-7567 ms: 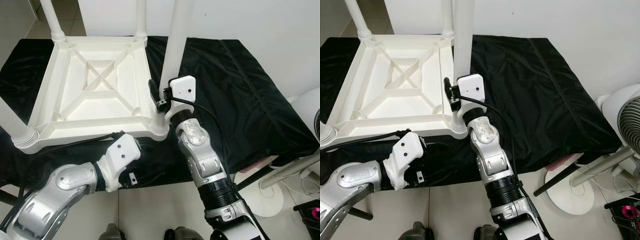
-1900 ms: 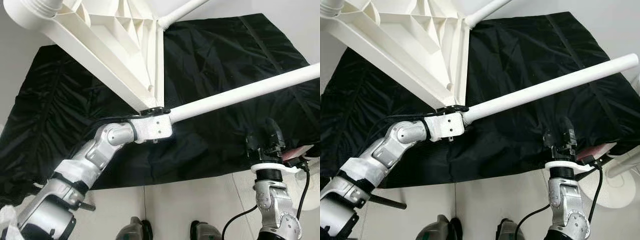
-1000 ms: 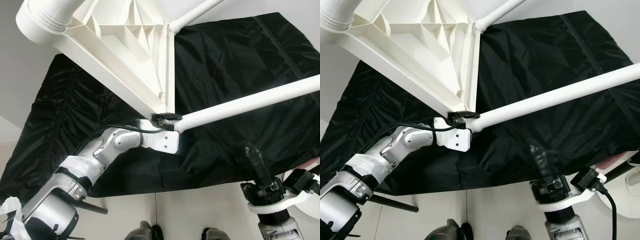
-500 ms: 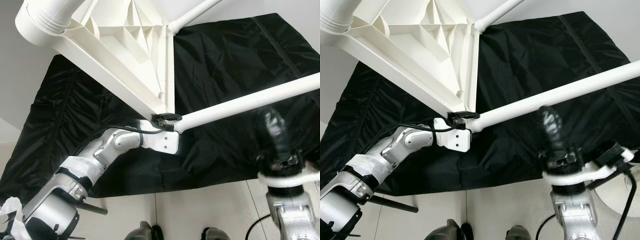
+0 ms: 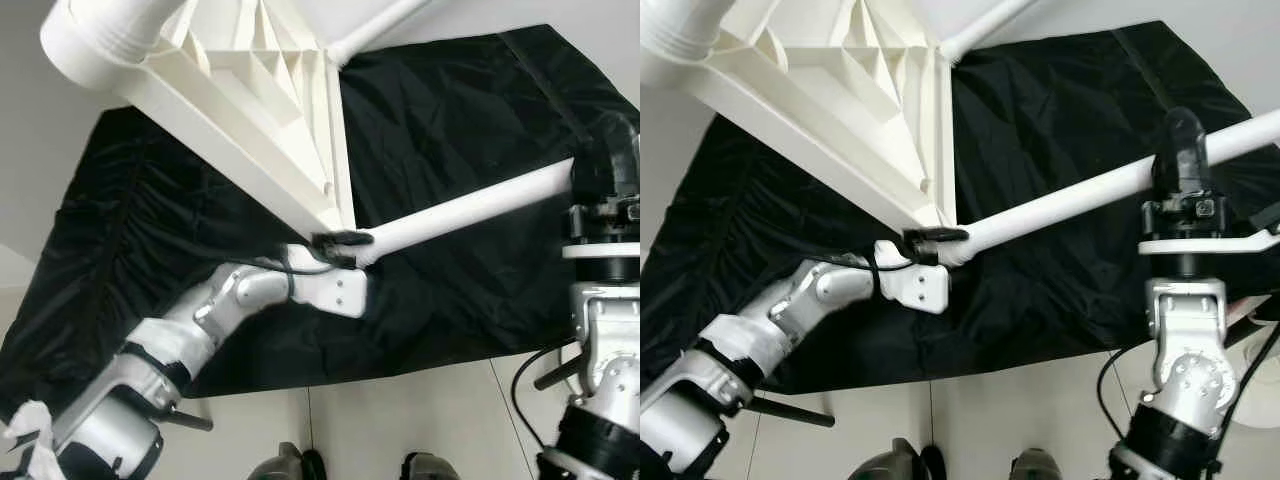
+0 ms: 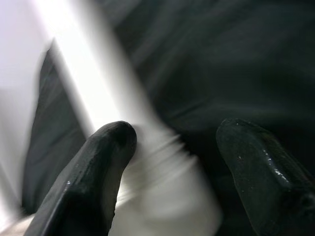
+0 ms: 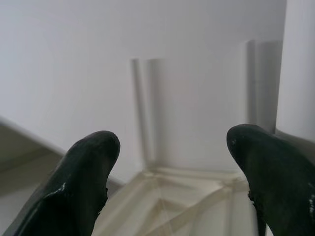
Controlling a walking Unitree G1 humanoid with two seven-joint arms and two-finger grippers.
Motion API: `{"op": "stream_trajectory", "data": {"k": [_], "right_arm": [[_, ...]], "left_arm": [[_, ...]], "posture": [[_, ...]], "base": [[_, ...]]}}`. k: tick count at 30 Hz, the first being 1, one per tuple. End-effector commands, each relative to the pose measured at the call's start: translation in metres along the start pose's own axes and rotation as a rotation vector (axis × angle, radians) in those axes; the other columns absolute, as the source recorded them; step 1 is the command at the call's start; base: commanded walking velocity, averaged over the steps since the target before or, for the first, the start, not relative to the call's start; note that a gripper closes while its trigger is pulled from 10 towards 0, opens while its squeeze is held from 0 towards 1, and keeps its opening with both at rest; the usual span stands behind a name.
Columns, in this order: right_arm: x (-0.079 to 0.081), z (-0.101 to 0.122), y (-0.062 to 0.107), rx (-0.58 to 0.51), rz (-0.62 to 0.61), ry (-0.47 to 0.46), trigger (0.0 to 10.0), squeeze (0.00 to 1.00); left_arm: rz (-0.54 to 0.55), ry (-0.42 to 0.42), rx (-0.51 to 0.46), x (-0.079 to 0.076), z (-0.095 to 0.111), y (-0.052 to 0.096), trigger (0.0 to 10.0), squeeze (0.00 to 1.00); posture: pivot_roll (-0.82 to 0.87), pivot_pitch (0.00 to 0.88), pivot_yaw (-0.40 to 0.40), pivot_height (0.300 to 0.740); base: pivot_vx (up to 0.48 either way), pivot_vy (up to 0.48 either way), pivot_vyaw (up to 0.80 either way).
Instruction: Building children table
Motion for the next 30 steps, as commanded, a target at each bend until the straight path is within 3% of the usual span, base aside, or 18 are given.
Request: {"op": "stream_trajectory", "data": {"k": [1, 2, 4, 6, 9, 10, 12, 13, 15, 17, 21, 30], "right_arm": [[-0.025, 0.007, 0.008, -0.046, -0.124, -0.026, 10.0, 0.00], [-0.050, 0.016, 0.009, -0.089, -0.233, -0.061, 10.0, 0.00], [-0.055, 0.017, 0.009, -0.098, -0.248, -0.062, 10.0, 0.00], [-0.066, 0.015, 0.014, -0.109, -0.303, -0.093, 10.0, 0.00], [-0.070, 0.014, 0.016, -0.111, -0.330, -0.104, 10.0, 0.00], [-0.073, 0.011, 0.017, -0.096, -0.342, -0.098, 10.0, 0.00], [-0.072, 0.007, 0.019, -0.086, -0.329, -0.109, 10.0, 0.00], [-0.072, 0.007, 0.019, -0.086, -0.329, -0.109, 10.0, 0.00], [-0.067, 0.000, 0.017, -0.030, -0.277, -0.087, 10.0, 0.00], [-0.067, 0.000, 0.017, -0.030, -0.277, -0.087, 10.0, 0.00], [-0.060, -0.006, 0.014, 0.028, -0.211, -0.075, 10.0, 0.00], [-0.051, -0.010, 0.010, 0.091, -0.125, -0.018, 10.0, 0.00]], "left_arm": [[-0.149, 0.006, 0.021, -0.026, -0.004, 0.003, 10.0, 0.00], [-0.156, -0.007, -0.015, -0.026, 0.008, 0.005, 10.0, 0.00], [-0.158, -0.001, -0.030, -0.025, 0.013, 0.006, 10.0, 0.00], [-0.113, 0.062, -0.090, -0.006, 0.034, 0.011, 10.0, 0.00], [-0.097, 0.085, -0.111, 0.001, 0.040, 0.013, 10.0, 0.00], [-0.050, 0.140, -0.130, 0.016, 0.046, 0.017, 10.0, 0.00], [0.018, 0.248, -0.159, 0.038, 0.051, 0.024, 10.0, 0.00], [0.018, 0.248, -0.159, 0.038, 0.051, 0.024, 10.0, 0.00], [0.103, 0.392, -0.199, 0.057, 0.053, 0.035, 10.0, 0.00], [0.103, 0.392, -0.199, 0.057, 0.053, 0.035, 10.0, 0.00], [0.194, 0.500, -0.194, 0.065, 0.045, 0.046, 10.0, 0.00], [0.254, 0.629, -0.140, 0.068, 0.037, 0.067, 10.0, 0.00]], "posture": [[-0.11, 0.161, 0.169, 0.740], [-0.11, 0.169, 0.165, 0.740], [-0.11, 0.169, 0.165, 0.740], [-0.10, 0.174, 0.159, 0.740], [-0.10, 0.174, 0.159, 0.740], [-0.10, 0.180, 0.151, 0.740], [-0.10, 0.182, 0.146, 0.740], [-0.10, 0.182, 0.146, 0.740], [-0.09, 0.180, 0.129, 0.740], [-0.09, 0.180, 0.129, 0.740], [-0.09, 0.174, 0.114, 0.740], [-0.08, 0.152, 0.080, 0.740]], "base": [[0.000, 0.000, 0.00], [0.000, 0.000, 0.00], [0.000, 0.000, 0.00], [0.000, 0.000, 0.00], [0.000, 0.000, 0.00], [0.000, 0.000, 0.00], [0.000, 0.000, 0.00], [0.000, 0.000, 0.00], [0.000, 0.000, 0.00], [0.000, 0.000, 0.00], [0.000, 0.000, 0.00], [0.000, 0.000, 0.00]]}}
Point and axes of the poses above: a point about 5 cm out from each wrist's last joint towards the gripper, its own y axis pointing back from the gripper into the wrist, its own z axis along the axis of the wrist's last joint, x = y × z, the point moved 2 cm from there along -y, pointing out of the wrist towards the gripper
